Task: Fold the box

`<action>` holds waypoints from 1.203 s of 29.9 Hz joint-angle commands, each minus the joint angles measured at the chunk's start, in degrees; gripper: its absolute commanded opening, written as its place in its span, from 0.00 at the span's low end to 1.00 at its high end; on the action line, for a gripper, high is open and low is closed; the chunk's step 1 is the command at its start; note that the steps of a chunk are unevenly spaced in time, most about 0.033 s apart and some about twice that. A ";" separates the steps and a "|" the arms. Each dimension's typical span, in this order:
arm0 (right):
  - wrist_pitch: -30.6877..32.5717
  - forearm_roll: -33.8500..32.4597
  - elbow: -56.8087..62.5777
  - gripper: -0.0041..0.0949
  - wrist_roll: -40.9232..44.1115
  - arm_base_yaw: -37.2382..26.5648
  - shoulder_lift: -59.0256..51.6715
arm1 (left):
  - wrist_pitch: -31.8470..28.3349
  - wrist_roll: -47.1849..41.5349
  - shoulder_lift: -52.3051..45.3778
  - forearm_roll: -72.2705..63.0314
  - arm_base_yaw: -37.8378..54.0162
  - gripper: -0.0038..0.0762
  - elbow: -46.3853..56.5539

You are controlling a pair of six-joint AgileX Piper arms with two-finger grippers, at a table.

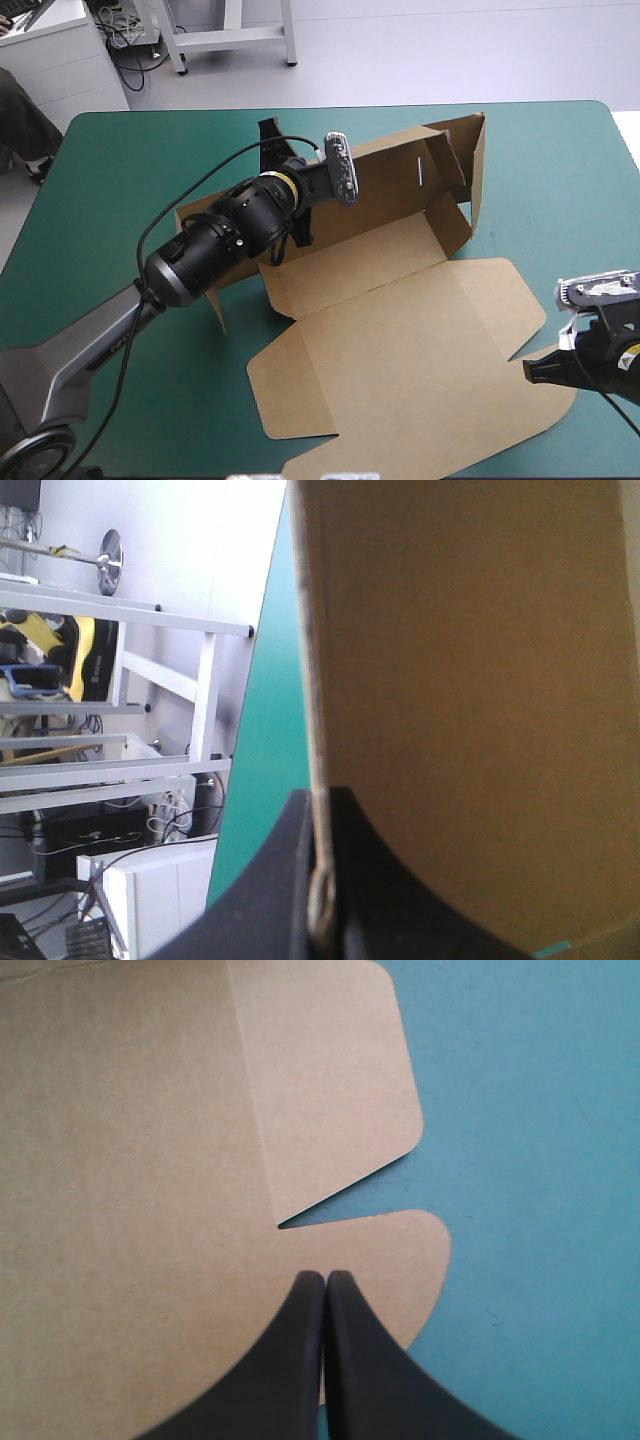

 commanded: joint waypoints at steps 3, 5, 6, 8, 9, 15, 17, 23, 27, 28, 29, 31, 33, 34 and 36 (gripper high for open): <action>-2.49 0.28 -1.37 0.02 -0.56 -0.45 0.03 | -4.50 0.77 -2.46 7.13 -2.29 0.01 1.21; -2.49 0.28 -1.37 0.02 -0.56 -0.45 0.03 | -5.51 0.77 -2.46 7.28 -2.45 0.01 1.77; -2.49 0.28 -1.37 0.02 -0.56 -0.45 0.03 | -6.31 0.77 -2.57 7.28 -2.45 0.01 2.00; -2.45 0.28 -1.37 0.02 -0.56 -0.45 0.03 | -7.20 0.77 -2.57 7.17 -2.45 0.01 2.22; -2.36 0.28 -1.37 0.02 -0.56 -0.45 0.03 | -7.48 0.77 -2.57 7.17 -2.54 0.01 2.22; -2.23 0.37 -1.37 0.02 -0.56 -0.45 0.03 | -10.28 0.77 -4.44 8.89 -4.65 0.01 3.69; -2.23 0.41 -1.37 0.02 -0.56 -0.45 0.03 | -12.13 0.77 -5.90 10.35 -5.03 0.01 5.75; -2.04 1.43 -1.37 0.02 -0.56 -0.45 0.03 | -13.33 -1.57 -8.78 15.30 -5.29 0.01 14.18; -1.78 3.10 -1.37 0.02 -0.56 -0.45 0.03 | -15.96 -7.28 -10.22 20.11 -5.29 0.01 18.70; -1.15 3.10 -1.49 0.02 -0.56 -0.45 0.03 | -17.16 -7.79 -10.70 20.89 -5.29 0.01 19.92; -0.62 3.10 -1.64 0.02 -1.07 -0.45 0.03 | -18.10 -8.35 -11.18 21.77 -5.29 0.01 20.90; -0.13 2.96 -2.39 0.05 -1.98 -0.45 0.03 | -19.72 -9.34 -12.27 23.85 -5.29 0.01 23.35; -0.08 2.70 -3.53 0.12 -1.98 -0.45 0.03 | -19.87 -10.85 -12.78 25.51 -5.29 0.01 25.07; -0.19 2.35 -4.28 0.18 -1.98 -0.45 0.03 | -19.59 -12.02 -12.78 26.50 -5.29 0.01 25.71; -0.51 2.00 -5.89 0.33 -1.98 -0.45 0.03 | -18.50 -14.13 -12.87 28.39 -5.29 0.01 26.59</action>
